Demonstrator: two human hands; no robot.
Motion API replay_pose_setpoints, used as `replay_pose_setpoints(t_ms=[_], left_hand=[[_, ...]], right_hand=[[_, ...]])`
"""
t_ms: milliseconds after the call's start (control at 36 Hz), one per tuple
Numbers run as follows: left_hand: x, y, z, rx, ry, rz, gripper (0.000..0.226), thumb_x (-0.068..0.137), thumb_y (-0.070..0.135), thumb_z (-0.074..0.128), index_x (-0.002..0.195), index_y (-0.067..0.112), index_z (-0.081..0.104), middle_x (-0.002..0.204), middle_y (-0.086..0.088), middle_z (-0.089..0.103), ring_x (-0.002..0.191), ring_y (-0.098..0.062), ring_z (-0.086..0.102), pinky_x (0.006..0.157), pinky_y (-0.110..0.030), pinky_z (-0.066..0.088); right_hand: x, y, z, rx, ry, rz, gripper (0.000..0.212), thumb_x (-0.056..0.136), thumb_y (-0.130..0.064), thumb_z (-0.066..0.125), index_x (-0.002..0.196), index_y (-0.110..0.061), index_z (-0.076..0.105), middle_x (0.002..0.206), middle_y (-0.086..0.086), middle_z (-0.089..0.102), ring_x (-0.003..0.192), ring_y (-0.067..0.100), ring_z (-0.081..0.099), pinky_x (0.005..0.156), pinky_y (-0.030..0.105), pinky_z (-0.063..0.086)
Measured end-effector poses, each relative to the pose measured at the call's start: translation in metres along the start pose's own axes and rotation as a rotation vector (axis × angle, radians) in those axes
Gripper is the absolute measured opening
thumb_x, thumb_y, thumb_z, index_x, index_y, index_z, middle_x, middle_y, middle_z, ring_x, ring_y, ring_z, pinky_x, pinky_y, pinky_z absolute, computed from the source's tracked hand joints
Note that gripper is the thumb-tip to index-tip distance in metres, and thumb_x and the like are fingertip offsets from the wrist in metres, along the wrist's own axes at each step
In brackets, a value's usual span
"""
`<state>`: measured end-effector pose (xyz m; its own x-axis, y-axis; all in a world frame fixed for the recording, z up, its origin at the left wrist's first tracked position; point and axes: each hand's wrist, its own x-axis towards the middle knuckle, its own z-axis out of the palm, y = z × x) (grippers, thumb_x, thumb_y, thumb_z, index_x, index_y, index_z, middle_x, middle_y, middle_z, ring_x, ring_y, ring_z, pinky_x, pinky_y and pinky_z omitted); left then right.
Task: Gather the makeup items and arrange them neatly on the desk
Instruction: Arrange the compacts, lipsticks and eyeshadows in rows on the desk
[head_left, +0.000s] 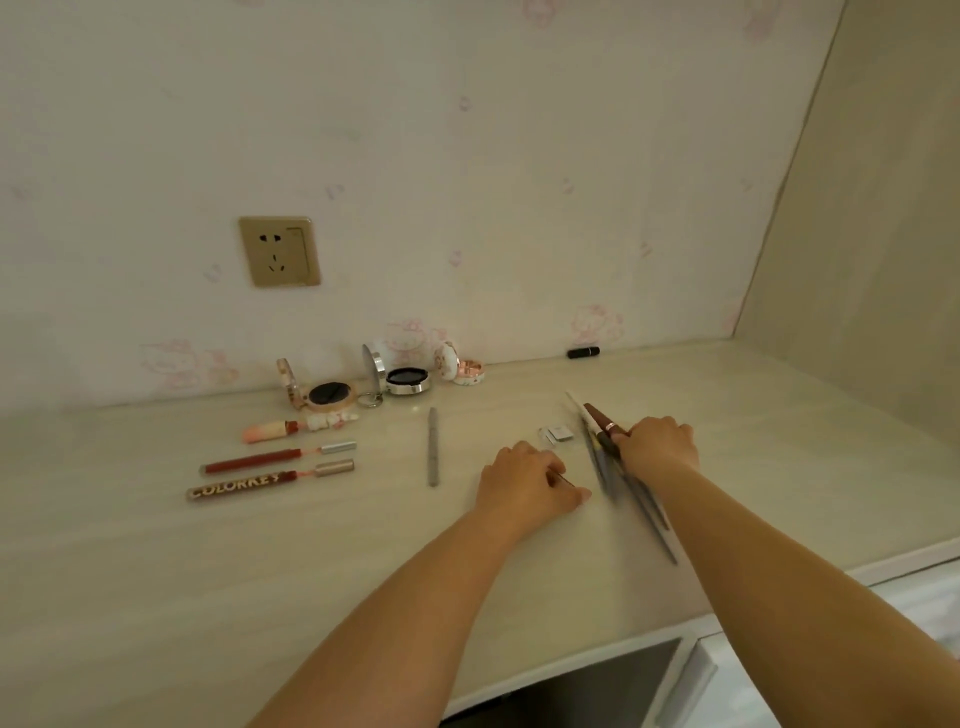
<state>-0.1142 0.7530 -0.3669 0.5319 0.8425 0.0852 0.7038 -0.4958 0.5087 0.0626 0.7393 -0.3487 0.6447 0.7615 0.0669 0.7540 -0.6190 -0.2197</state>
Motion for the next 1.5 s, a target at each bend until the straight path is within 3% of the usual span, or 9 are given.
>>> replay_pose_setpoints(t_ms=[222, 333, 583, 889, 1056, 1139, 1278, 1389, 1500], left_hand=[[-0.018, -0.017, -0.011, 0.062, -0.003, 0.043, 0.054, 0.079, 0.05, 0.06, 0.129, 0.03, 0.052, 0.129, 0.001, 0.048, 0.121, -0.02, 0.043, 0.099, -0.035, 0.038], [-0.03, -0.034, -0.021, -0.141, 0.088, 0.002, 0.055, 0.084, 0.051, 0.057, 0.132, 0.025, 0.05, 0.133, 0.001, 0.047, 0.124, -0.019, 0.041, 0.101, -0.035, 0.038], [-0.065, -0.091, -0.066, -0.629, 0.43, -0.2, 0.027, 0.093, 0.039, 0.049, 0.105, 0.023, 0.067, 0.102, 0.002, 0.069, 0.097, -0.013, 0.061, 0.078, -0.022, 0.04], [-0.103, -0.168, -0.102, -0.901, 0.593, -0.35, 0.004, 0.09, 0.027, 0.059, 0.087, 0.029, 0.059, 0.09, 0.005, 0.068, 0.087, -0.013, 0.065, 0.087, -0.04, 0.053], [-0.111, -0.174, -0.101, -0.806, 0.58, -0.293, 0.003, 0.093, 0.022, 0.054, 0.095, 0.024, 0.055, 0.086, 0.01, 0.065, 0.084, -0.01, 0.066, 0.084, -0.038, 0.054], [-0.115, -0.171, -0.097, -0.562, 0.46, -0.191, 0.004, 0.092, 0.025, 0.055, 0.096, 0.027, 0.055, 0.087, 0.01, 0.065, 0.085, -0.009, 0.063, 0.079, -0.027, 0.05], [-0.119, -0.167, -0.095, -0.489, 0.411, -0.122, 0.022, 0.086, 0.032, 0.065, 0.106, 0.024, 0.065, 0.093, 0.011, 0.068, 0.087, -0.002, 0.062, 0.077, -0.013, 0.046], [-0.121, -0.166, -0.097, -0.43, 0.426, -0.093, 0.015, 0.084, 0.036, 0.065, 0.093, 0.025, 0.071, 0.086, 0.006, 0.07, 0.08, -0.008, 0.062, 0.074, -0.022, 0.048], [-0.118, -0.162, -0.096, -0.361, 0.374, -0.082, 0.018, 0.089, 0.039, 0.056, 0.082, 0.026, 0.066, 0.078, 0.006, 0.063, 0.071, -0.009, 0.056, 0.063, -0.023, 0.041]], right_hand=[[-0.031, -0.029, 0.002, 0.092, 0.202, 0.045, 0.038, 0.096, -0.032, 0.043, 0.117, -0.003, 0.055, 0.118, 0.015, 0.052, 0.109, 0.03, 0.046, 0.087, 0.036, 0.041], [-0.059, -0.058, 0.006, 0.276, 0.263, -0.055, 0.035, 0.096, -0.03, 0.046, 0.119, -0.005, 0.056, 0.121, 0.015, 0.052, 0.113, 0.031, 0.044, 0.094, 0.038, 0.036], [-0.136, -0.152, 0.037, 0.759, 0.031, -0.288, 0.024, 0.093, -0.028, 0.052, 0.11, -0.013, 0.061, 0.106, 0.002, 0.051, 0.106, 0.021, 0.049, 0.091, 0.035, 0.042], [-0.189, -0.233, 0.065, 0.899, -0.172, -0.511, 0.008, 0.091, -0.023, 0.057, 0.094, -0.026, 0.063, 0.093, -0.005, 0.062, 0.077, 0.0, 0.053, 0.062, 0.008, 0.038], [-0.189, -0.232, 0.066, 1.114, -0.176, -0.421, 0.015, 0.097, -0.028, 0.046, 0.096, -0.021, 0.059, 0.079, -0.011, 0.059, 0.071, -0.002, 0.052, 0.06, 0.006, 0.038], [-0.181, -0.223, 0.063, 1.225, -0.239, -0.343, 0.025, 0.098, -0.033, 0.043, 0.099, -0.016, 0.061, 0.071, -0.008, 0.054, 0.063, 0.006, 0.048, 0.062, 0.02, 0.038], [-0.182, -0.215, 0.062, 1.288, -0.302, -0.355, 0.028, 0.098, -0.033, 0.043, 0.086, -0.021, 0.065, 0.069, -0.006, 0.063, 0.059, 0.006, 0.05, 0.057, 0.022, 0.039], [-0.184, -0.216, 0.063, 1.259, -0.284, -0.408, 0.022, 0.097, -0.029, 0.045, 0.088, -0.022, 0.063, 0.071, -0.008, 0.063, 0.062, 0.0, 0.055, 0.063, 0.018, 0.041], [-0.182, -0.216, 0.063, 1.292, -0.299, -0.333, 0.03, 0.099, -0.03, 0.039, 0.081, -0.017, 0.06, 0.065, -0.004, 0.057, 0.052, 0.001, 0.048, 0.052, 0.013, 0.04]])
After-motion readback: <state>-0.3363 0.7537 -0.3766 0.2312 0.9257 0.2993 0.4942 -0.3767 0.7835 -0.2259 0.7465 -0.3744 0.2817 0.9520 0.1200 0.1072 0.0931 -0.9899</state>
